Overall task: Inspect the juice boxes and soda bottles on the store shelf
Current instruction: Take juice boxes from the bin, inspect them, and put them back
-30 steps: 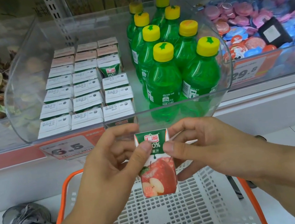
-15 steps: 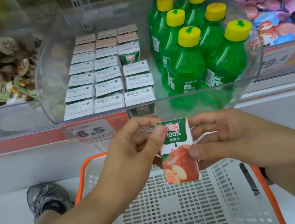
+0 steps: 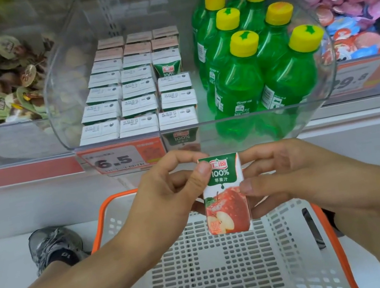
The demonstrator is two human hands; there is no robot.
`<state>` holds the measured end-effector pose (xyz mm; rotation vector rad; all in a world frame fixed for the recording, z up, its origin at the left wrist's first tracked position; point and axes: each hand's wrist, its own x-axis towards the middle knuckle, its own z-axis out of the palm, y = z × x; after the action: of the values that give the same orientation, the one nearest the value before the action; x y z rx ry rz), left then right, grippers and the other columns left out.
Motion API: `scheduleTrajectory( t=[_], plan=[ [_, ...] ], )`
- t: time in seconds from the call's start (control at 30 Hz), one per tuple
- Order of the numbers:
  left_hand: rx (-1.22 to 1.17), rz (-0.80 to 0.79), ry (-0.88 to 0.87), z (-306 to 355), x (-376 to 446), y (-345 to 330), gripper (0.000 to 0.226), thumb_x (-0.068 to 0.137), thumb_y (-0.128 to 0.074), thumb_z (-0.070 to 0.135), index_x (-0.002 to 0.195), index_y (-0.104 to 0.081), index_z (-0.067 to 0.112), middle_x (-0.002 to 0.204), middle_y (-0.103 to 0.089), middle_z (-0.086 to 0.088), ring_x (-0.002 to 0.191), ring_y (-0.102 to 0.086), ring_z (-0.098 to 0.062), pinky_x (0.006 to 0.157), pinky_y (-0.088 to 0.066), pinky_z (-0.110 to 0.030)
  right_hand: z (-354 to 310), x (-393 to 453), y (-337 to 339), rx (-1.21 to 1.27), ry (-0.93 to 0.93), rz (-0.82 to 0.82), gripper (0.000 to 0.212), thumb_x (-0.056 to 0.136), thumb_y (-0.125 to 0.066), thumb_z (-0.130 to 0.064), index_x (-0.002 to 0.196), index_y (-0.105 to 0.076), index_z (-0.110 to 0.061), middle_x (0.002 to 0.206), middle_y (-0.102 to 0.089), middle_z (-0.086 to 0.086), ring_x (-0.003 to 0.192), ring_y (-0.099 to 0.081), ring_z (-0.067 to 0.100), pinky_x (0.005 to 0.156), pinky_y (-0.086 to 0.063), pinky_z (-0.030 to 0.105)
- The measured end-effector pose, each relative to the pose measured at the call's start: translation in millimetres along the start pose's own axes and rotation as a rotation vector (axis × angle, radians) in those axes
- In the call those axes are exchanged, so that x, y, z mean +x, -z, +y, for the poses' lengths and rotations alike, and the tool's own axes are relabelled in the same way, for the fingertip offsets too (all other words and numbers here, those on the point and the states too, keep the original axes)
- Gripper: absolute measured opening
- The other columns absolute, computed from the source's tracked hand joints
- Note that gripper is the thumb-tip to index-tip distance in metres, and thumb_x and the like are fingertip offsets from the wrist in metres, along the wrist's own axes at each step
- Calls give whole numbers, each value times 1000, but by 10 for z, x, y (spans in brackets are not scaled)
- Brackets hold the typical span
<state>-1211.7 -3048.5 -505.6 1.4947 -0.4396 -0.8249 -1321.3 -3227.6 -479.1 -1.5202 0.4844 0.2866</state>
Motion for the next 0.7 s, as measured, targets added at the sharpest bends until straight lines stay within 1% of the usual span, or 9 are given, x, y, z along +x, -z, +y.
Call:
scheduleTrajectory(
  t=[0.1, 0.2, 0.3, 0.4, 0.47, 0.57, 0.6, 0.63, 0.7],
  plan=[
    [4, 1, -5, -10, -1, 9, 33, 83, -61, 28, 109, -62, 8, 86, -76, -19, 65, -66, -23, 59, -55, -28, -18, 7, -41, -7, -17, 28, 36, 79, -76, -16, 114, -71, -14, 99, -76, 19, 86, -74, 37, 81, -62, 46],
    [13, -2, -5, 5, 3, 29, 35, 82, -61, 29, 110, -63, 8, 87, -76, -18, 67, -67, -23, 60, -56, -28, -32, 10, -74, -2, -22, 69, 26, 87, -70, -12, 113, -70, -10, 97, -76, 18, 81, -74, 35, 76, -63, 43],
    [83, 9, -15, 15, 11, 37, 35, 81, -62, 32, 110, -66, 12, 86, -77, -13, 68, -70, -25, 60, -58, -29, -39, 0, -100, -6, -1, 108, 22, 85, -71, -10, 107, -70, -7, 95, -74, 21, 75, -72, 33, 71, -64, 41],
    [318, -23, -46, 27, -8, 47, 41, 77, -63, 45, 116, -68, 32, 90, -76, 1, 71, -72, -25, 63, -62, -37, 3, 11, -107, -37, -8, 173, 22, 83, -73, -7, 104, -68, -4, 93, -71, 24, 70, -70, 32, 70, -64, 45],
    [348, -40, -27, 41, -34, 54, 43, 73, -66, 49, 115, -67, 44, 91, -72, 4, 71, -73, -23, 68, -62, -41, 34, 19, -116, -35, -14, 182, 32, 79, -79, -11, 107, -65, -5, 87, -72, 18, 69, -71, 32, 70, -64, 46],
    [261, -86, -19, 64, -58, 42, 24, 76, -72, 49, 95, -67, 63, 95, -70, 0, 77, -73, -28, 77, -61, -40, 58, 13, -148, -10, 0, 178, 56, 64, -86, -28, 109, -62, -6, 80, -69, 9, 66, -71, 31, 64, -63, 41],
    [224, -97, -15, 64, -64, 37, 24, 75, -73, 47, 91, -68, 64, 95, -72, -1, 78, -73, -28, 77, -61, -40, 67, 15, -157, -5, 8, 183, 59, 61, -86, -30, 109, -61, -6, 80, -68, 9, 64, -70, 31, 62, -62, 39],
    [184, -99, -5, 56, -62, 37, 25, 73, -73, 43, 91, -70, 61, 94, -74, -2, 78, -73, -27, 76, -62, -40, 76, 14, -164, 0, 17, 186, 60, 60, -85, -32, 109, -60, -6, 81, -67, 9, 62, -70, 31, 60, -61, 37],
    [118, -87, 26, 33, -51, 43, 29, 71, -74, 40, 100, -75, 44, 95, -76, -8, 80, -72, -34, 75, -61, -45, 82, 14, -177, 19, 28, 184, 62, 59, -84, -35, 107, -60, -6, 80, -68, 8, 60, -70, 30, 58, -59, 35]
  ],
)
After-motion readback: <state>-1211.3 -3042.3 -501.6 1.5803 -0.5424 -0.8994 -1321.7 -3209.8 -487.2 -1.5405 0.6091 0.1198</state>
